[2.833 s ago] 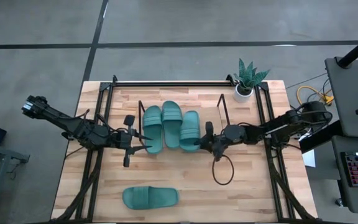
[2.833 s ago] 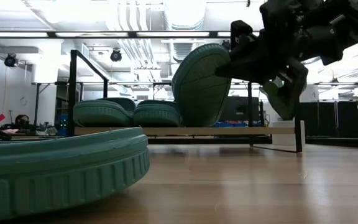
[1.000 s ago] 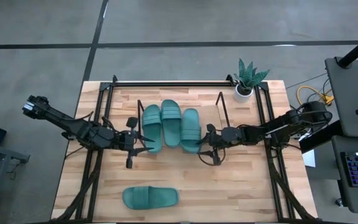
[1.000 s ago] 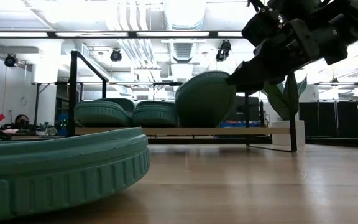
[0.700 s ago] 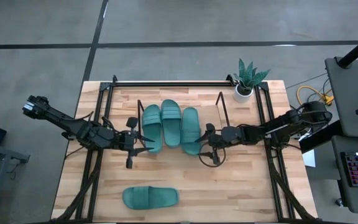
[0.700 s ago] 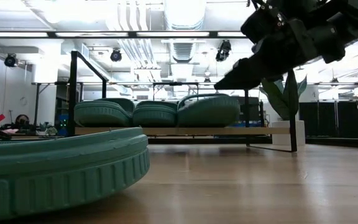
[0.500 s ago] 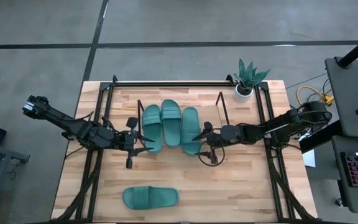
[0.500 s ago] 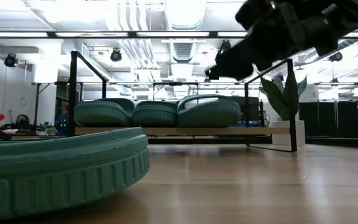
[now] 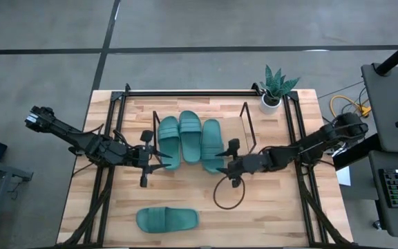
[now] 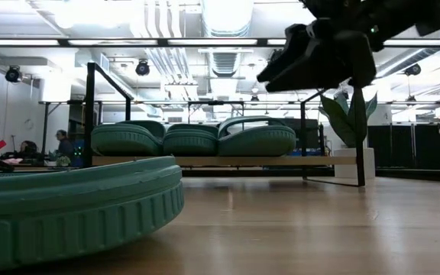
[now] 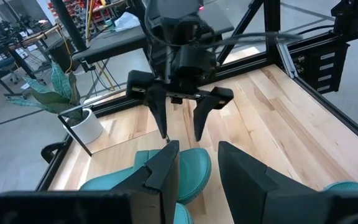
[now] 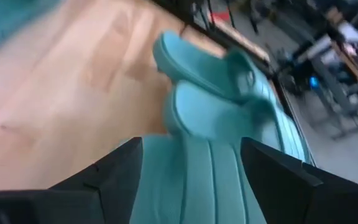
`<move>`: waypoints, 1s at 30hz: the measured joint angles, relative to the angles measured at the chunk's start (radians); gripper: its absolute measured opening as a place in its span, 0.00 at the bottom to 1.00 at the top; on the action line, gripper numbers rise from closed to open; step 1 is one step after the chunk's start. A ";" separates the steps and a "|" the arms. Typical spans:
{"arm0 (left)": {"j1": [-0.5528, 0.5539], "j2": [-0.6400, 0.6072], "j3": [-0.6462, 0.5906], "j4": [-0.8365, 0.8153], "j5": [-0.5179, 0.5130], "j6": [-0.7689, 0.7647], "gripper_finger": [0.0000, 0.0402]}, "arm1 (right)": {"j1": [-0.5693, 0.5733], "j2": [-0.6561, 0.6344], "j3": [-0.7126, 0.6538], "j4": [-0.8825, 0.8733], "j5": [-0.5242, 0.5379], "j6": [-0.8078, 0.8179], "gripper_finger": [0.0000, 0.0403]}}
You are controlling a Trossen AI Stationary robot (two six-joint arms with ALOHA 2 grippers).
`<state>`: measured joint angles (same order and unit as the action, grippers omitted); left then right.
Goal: Pick and place slides into the shelf
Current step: Put the green slipper on the shelf
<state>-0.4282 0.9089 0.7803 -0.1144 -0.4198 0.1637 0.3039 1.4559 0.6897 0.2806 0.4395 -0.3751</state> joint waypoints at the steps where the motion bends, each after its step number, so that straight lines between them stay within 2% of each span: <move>1: 0.000 0.000 0.000 0.000 0.000 0.000 0.24 | 0.010 0.000 0.012 -0.042 0.027 0.020 0.64; 8: 0.000 0.000 0.000 -0.001 0.000 0.000 0.24 | 0.025 0.082 0.098 -0.214 0.087 0.083 0.64; 14: 0.000 0.000 0.000 0.000 0.000 0.000 0.24 | 0.025 0.190 0.169 -0.277 0.289 0.056 0.64; 21: 0.001 0.000 -0.001 -0.003 0.000 0.000 0.24 | 0.025 0.263 0.241 -0.337 0.296 0.033 0.61; 27: 0.001 0.001 -0.002 -0.013 0.000 -0.001 0.24 | 0.026 0.260 0.250 -0.337 0.417 0.030 0.50; 30: 0.000 0.001 -0.002 -0.027 0.000 -0.001 0.24 | 0.024 0.257 0.246 -0.337 0.403 0.023 0.42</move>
<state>-0.4278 0.9100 0.7788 -0.1416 -0.4198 0.1623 0.3283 1.7134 0.9362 -0.0566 0.8424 -0.3523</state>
